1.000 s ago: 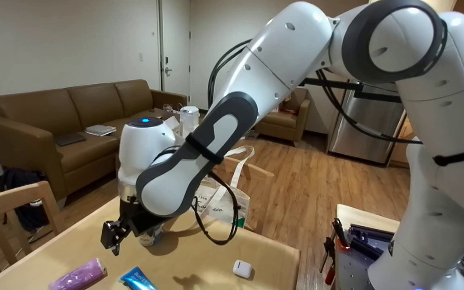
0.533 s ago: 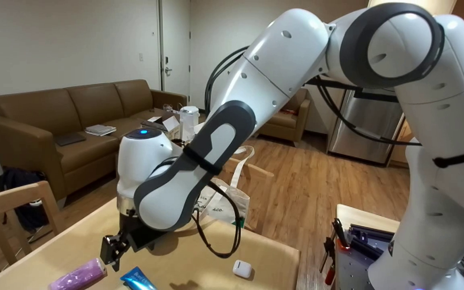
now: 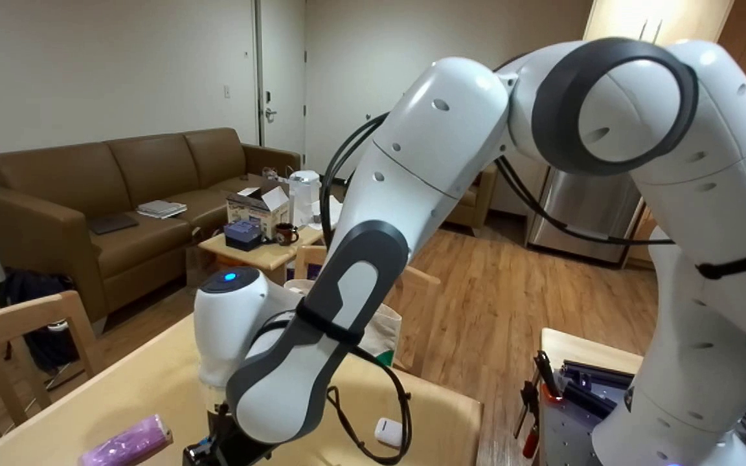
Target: Move the blue tube to the front right side of the table
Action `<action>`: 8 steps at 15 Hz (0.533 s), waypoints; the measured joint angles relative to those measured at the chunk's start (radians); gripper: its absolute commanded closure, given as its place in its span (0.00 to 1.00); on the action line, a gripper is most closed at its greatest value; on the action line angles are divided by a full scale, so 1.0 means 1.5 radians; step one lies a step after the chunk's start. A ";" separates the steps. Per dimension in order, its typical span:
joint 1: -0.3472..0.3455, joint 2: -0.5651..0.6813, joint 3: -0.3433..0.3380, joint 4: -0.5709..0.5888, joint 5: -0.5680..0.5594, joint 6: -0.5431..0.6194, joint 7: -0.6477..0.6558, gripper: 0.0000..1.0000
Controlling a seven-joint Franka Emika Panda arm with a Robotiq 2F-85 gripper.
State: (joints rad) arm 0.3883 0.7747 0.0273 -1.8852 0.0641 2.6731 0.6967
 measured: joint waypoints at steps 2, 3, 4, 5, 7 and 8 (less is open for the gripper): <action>0.006 0.011 0.000 -0.006 0.011 0.005 0.011 0.00; 0.007 0.015 0.000 -0.010 0.015 0.010 0.018 0.00; 0.007 0.017 0.000 -0.013 0.020 0.017 0.022 0.00; 0.006 0.017 -0.001 -0.015 0.026 0.024 0.024 0.25; 0.002 0.017 -0.004 -0.016 0.037 0.042 0.024 0.33; 0.000 0.017 -0.006 -0.017 0.041 0.052 0.024 0.40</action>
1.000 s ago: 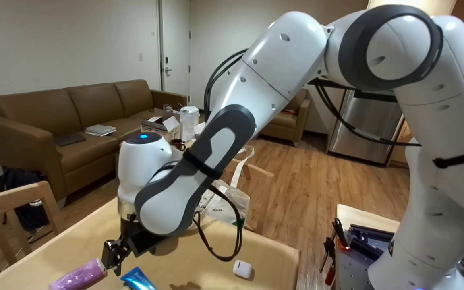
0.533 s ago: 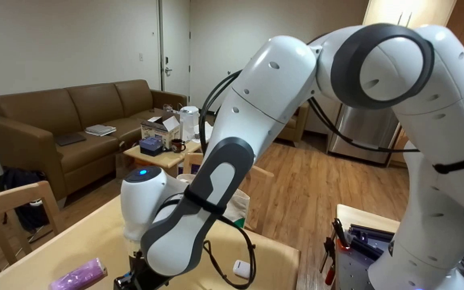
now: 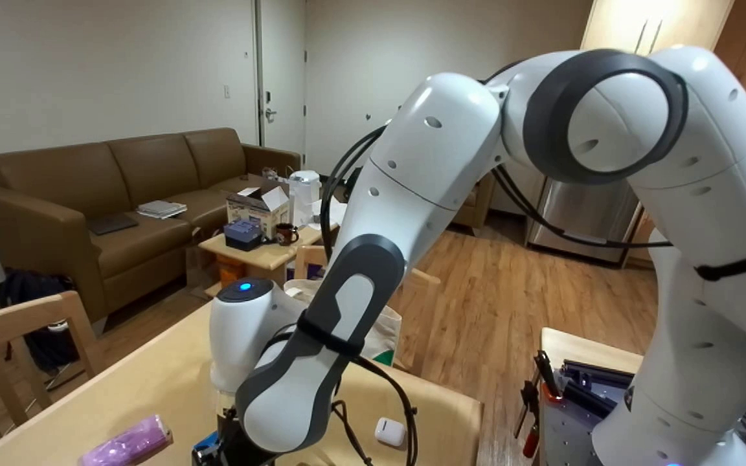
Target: Move the blue tube to the front right side of the table
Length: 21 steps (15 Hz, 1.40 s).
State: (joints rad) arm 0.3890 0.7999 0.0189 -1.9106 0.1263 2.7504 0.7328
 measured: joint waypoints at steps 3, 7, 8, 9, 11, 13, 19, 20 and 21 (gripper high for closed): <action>-0.005 0.000 -0.003 -0.002 0.006 0.023 0.000 0.61; -0.006 0.000 -0.004 -0.003 0.018 0.040 0.000 0.84; -0.006 0.000 -0.004 -0.003 0.019 0.041 0.000 0.90; -0.006 -0.001 -0.004 -0.003 0.019 0.041 0.000 0.93; -0.010 -0.005 0.001 -0.004 0.018 0.040 -0.018 0.95; -0.020 -0.012 0.017 -0.010 0.015 0.035 -0.072 0.93; -0.053 -0.046 0.080 -0.061 0.015 -0.012 -0.253 0.95; -0.063 -0.053 0.091 -0.073 0.015 -0.027 -0.283 0.96; -0.074 -0.061 0.101 -0.085 0.015 -0.046 -0.313 0.96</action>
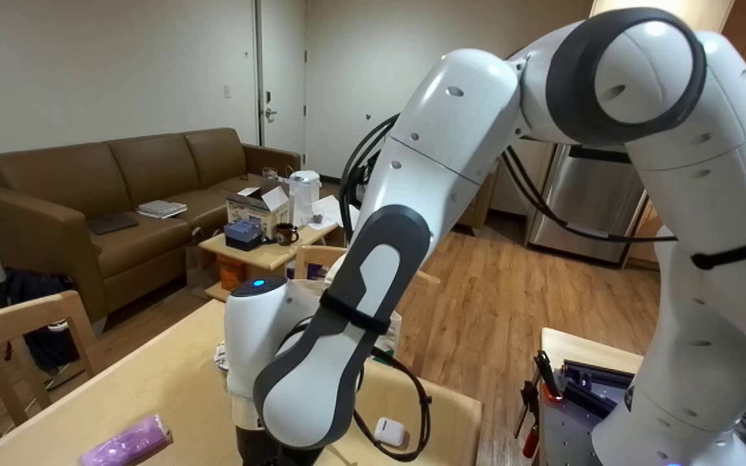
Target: Move the blue tube to the front right side of the table
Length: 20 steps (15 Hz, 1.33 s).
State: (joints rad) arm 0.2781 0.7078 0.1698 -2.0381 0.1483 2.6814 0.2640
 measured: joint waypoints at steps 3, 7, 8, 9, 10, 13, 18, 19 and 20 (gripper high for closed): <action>-0.026 -0.032 0.011 -0.043 0.000 -0.080 -0.071 0.95; -0.042 -0.075 0.009 -0.118 -0.001 -0.121 -0.114 0.95; -0.045 -0.084 0.008 -0.137 -0.001 -0.121 -0.121 0.95; -0.048 -0.092 0.007 -0.156 -0.001 -0.119 -0.124 0.95; -0.051 -0.098 0.007 -0.174 -0.001 -0.117 -0.125 0.95; -0.056 -0.117 0.004 -0.228 -0.001 -0.086 -0.126 0.95; -0.083 -0.145 0.022 -0.326 0.013 0.076 -0.129 0.95; -0.095 -0.148 0.032 -0.345 0.019 0.118 -0.129 0.95; -0.108 -0.150 0.042 -0.362 0.024 0.156 -0.129 0.95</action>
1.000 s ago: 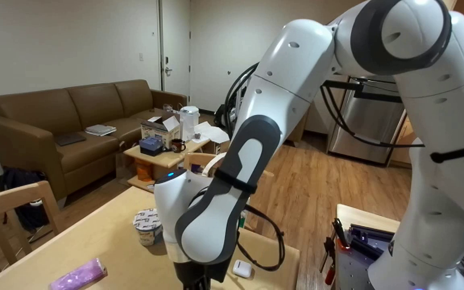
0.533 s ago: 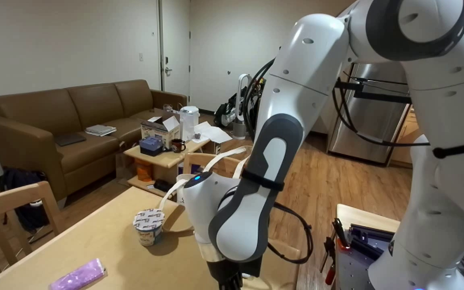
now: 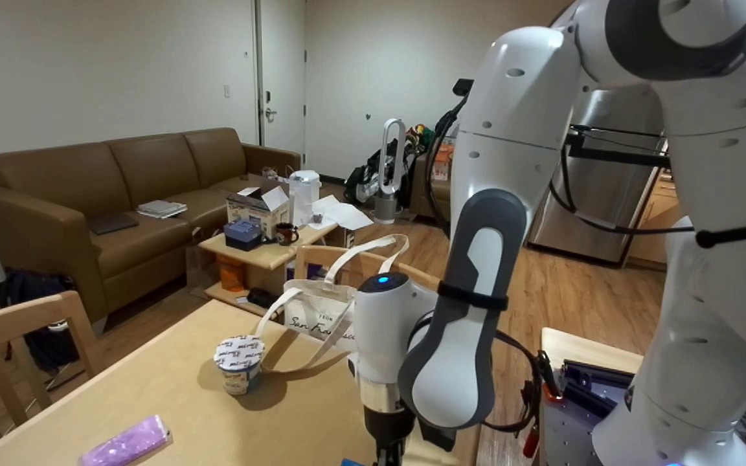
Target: Move the blue tube to the front right side of the table
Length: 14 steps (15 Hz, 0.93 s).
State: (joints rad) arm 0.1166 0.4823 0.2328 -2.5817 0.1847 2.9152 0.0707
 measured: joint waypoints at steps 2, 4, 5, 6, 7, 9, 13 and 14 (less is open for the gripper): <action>-0.027 -0.001 0.019 -0.028 0.005 0.065 0.000 0.95; -0.053 -0.001 0.032 -0.047 0.005 0.101 0.000 0.96; -0.066 -0.001 0.038 -0.053 0.005 0.111 0.000 0.95; -0.080 -0.002 0.044 -0.059 0.005 0.116 0.000 0.95; -0.093 -0.004 0.046 -0.065 0.004 0.119 0.000 0.95; -0.113 -0.009 0.047 -0.075 0.002 0.119 0.000 0.96; -0.148 -0.010 0.053 -0.080 0.000 0.119 -0.001 0.56; -0.154 -0.010 0.055 -0.079 -0.001 0.119 -0.002 0.51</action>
State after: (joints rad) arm -0.1149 0.4671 0.3154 -2.7004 0.1831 3.0937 0.0677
